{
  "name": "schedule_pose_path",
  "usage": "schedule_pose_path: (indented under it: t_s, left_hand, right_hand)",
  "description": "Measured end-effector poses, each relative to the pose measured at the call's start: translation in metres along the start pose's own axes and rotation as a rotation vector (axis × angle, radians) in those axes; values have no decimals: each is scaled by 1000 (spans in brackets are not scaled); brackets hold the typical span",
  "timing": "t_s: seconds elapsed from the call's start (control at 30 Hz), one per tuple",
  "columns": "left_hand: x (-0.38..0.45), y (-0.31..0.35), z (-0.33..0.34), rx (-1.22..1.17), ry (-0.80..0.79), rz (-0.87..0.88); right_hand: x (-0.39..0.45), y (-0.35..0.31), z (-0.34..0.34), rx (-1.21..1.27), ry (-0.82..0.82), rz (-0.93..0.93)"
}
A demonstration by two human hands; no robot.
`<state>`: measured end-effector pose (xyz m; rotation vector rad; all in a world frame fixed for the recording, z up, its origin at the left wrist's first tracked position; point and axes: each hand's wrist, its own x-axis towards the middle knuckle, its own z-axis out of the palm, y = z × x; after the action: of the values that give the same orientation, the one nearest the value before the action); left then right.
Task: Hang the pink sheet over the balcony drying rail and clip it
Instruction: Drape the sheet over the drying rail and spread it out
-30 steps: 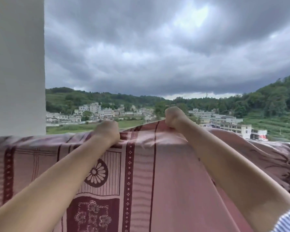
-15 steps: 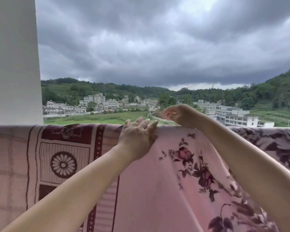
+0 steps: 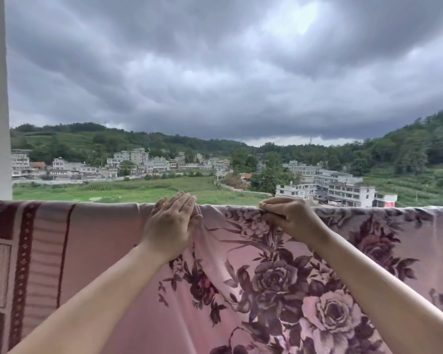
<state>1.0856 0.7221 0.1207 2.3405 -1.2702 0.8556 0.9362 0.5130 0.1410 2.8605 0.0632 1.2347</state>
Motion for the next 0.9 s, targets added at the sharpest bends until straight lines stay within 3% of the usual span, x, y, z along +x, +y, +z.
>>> schedule_pose_path:
  t_s: [0.1, 0.2, 0.3, 0.47, 0.6, 0.67, 0.77, 0.9]
  left_hand:
    - [1, 4, -2, 23, 35, -13]
    - [2, 13, -3, 112, -6, -27]
    - [19, 30, -4, 152, -27, -21]
    - [67, 78, -1, 101, 98, 120]
    - [75, 113, 9, -11, -180, 230]
    - [73, 120, 11, 7, -208, 215]
    - [73, 126, 14, 30, -143, 192]
    - [67, 161, 28, 53, -15, 220]
  right_hand:
    - [4, 7, 0, 25, 37, -62]
    - [13, 16, -12, -226, 67, -79]
    - [43, 38, -33, -487, 25, 90]
    - [90, 82, -41, -742, -84, 389]
    - [85, 106, -27, -511, -447, 466]
    - [65, 107, -36, -298, -587, 463]
    - [26, 93, -67, -16, -465, 413]
    - [-26, 93, -99, -90, -255, 336]
